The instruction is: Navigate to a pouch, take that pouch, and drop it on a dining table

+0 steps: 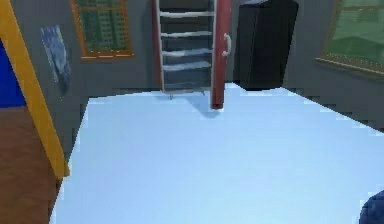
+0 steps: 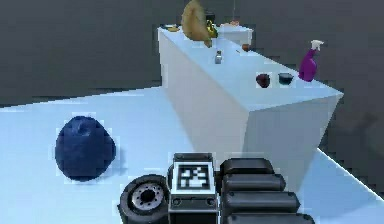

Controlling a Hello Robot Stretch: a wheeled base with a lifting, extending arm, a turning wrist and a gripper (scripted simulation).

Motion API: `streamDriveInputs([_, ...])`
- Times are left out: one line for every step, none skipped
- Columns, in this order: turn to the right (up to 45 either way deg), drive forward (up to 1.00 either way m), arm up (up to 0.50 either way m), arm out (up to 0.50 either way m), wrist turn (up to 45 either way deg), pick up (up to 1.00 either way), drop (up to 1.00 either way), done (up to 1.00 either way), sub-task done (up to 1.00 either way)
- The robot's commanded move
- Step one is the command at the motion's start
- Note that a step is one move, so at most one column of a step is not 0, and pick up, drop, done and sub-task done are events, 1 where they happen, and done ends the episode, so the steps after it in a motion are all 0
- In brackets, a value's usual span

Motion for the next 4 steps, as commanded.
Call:
streamDriveInputs([-45.0, 0.00, 0.00, 0.00, 0.0, 0.00, 0.00, 0.00, 0.00])
streamDriveInputs([-9.0, 0.00, 0.00, 0.00, 0.0, 0.00, 0.00, 0.00, 0.00])
streamDriveInputs([0.0, 0.65, 0.00, 0.00, 0.0, 0.00, 0.00, 0.00, 0.00])
streamDriveInputs([-45.0, 0.00, 0.00, 0.00, 0.0, 0.00, 0.00, 0.00, 0.00])
